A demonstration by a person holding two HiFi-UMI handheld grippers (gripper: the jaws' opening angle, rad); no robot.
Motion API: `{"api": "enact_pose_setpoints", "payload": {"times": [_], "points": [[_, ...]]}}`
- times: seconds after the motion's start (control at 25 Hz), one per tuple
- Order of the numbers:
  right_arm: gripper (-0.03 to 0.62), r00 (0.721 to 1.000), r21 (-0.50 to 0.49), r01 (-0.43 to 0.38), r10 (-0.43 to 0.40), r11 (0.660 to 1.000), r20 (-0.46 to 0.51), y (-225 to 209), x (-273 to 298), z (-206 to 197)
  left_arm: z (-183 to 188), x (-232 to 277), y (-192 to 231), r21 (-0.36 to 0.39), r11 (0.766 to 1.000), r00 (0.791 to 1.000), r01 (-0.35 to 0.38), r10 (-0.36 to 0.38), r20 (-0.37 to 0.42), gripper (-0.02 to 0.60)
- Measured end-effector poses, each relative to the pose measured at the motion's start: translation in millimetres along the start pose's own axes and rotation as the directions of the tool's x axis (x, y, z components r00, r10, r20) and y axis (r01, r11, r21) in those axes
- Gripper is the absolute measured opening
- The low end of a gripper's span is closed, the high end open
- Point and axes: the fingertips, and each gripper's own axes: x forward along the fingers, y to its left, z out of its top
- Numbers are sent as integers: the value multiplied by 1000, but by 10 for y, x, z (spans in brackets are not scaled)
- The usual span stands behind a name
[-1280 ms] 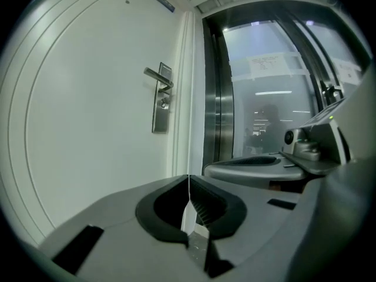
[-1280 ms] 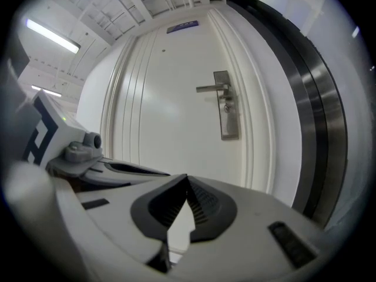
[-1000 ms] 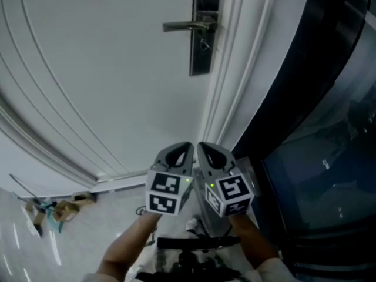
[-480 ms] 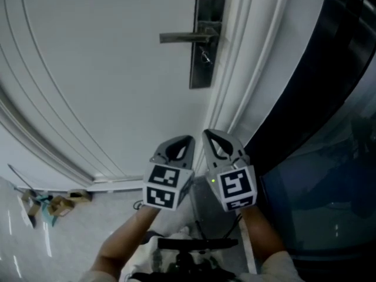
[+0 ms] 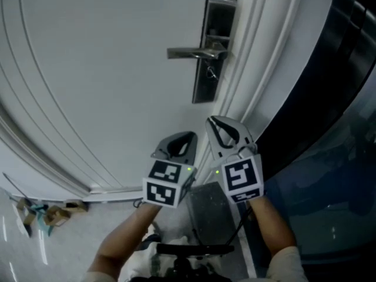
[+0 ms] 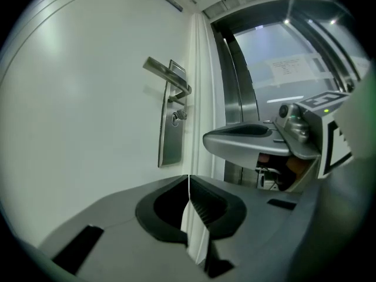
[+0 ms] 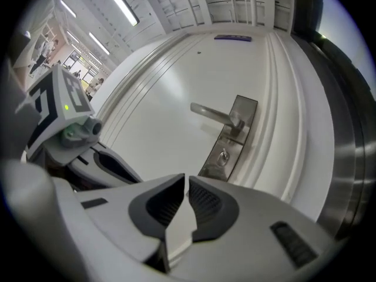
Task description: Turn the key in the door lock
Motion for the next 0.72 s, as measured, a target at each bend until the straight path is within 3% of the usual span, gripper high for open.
{"api": "enact_pose_setpoints", "payload": {"times": [0.2, 0.4, 0.72], "points": [[55, 996, -144, 85, -89, 986, -21, -261, 206, 196, 110, 68, 145, -4, 999, 999, 34, -34, 18, 20], [55, 986, -220, 158, -167, 963, -27, -582, 412, 353, 142, 143, 245, -3, 998, 998, 60, -60, 23, 20], [66, 979, -272, 160, -188, 949, -80, -730, 733, 361, 183, 233, 378, 4, 997, 996, 80, -80, 29, 20]]}}
